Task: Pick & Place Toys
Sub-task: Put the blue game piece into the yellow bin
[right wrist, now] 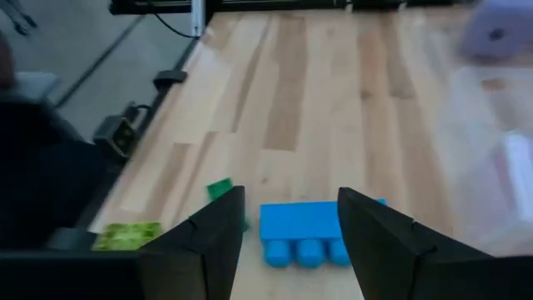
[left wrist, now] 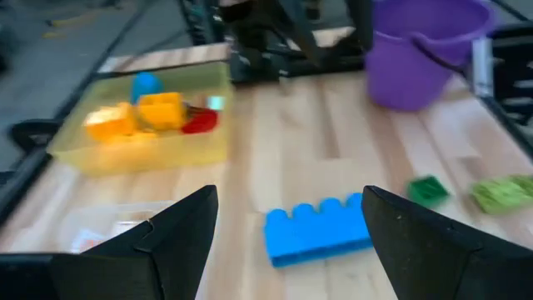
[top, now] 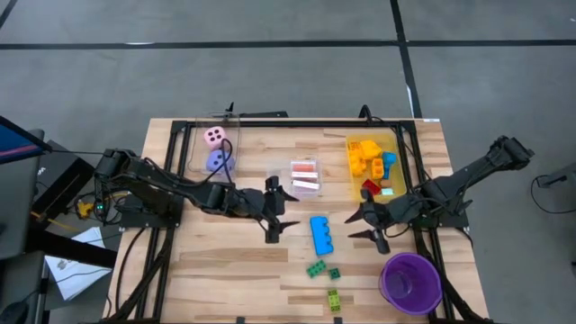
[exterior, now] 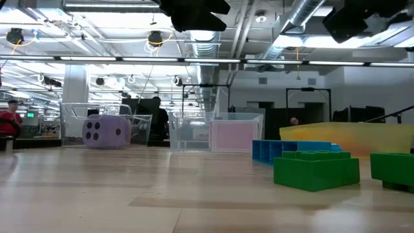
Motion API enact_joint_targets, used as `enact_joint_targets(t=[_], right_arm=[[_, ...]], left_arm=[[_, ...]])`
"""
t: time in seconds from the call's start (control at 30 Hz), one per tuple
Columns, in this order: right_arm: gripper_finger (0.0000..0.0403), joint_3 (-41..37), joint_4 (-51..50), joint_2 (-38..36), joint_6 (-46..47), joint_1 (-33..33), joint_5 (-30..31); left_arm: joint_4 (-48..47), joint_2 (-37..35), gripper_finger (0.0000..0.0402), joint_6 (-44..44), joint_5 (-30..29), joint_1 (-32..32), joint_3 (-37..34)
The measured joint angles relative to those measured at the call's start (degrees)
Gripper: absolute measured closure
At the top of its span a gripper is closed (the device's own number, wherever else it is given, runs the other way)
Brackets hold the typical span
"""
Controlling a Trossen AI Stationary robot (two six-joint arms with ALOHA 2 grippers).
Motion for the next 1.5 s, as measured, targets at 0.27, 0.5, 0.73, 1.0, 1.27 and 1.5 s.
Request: enact_joint_targets(t=[0.27,0.5,0.73,1.0,1.27,1.5], right_arm=[[0.0217,0.0,-0.14,7.0,9.83,-1.96,-0.81],[0.0214,5.36,-6.17,12.92,21.72,-9.02,-0.39],[0.0179,15.5,-13.56,17.36,31.12,-12.01,-5.5],[0.0134,32.73,-35.17,26.17,43.27,-11.78,-4.5],[0.0131,41.14,-45.36,35.0,52.5,-13.49,0.12],[0.0131,41.24,-44.57,41.01,53.83,-13.49,-2.59]], left_arm=[[-0.67,0.02,0.0109,0.09,1.32,-0.21,0.0],[-1.13,0.02,0.0109,1.75,1.19,-0.87,0.0],[-3.21,0.02,0.0109,1.94,-7.34,-0.65,0.0],[-3.97,0.02,0.0109,3.61,-22.09,1.88,0.0],[-7.66,-2.95,0.0109,4.35,-27.46,4.13,0.01],[-17.8,-9.13,0.0109,-2.63,-30.64,4.33,0.0]])
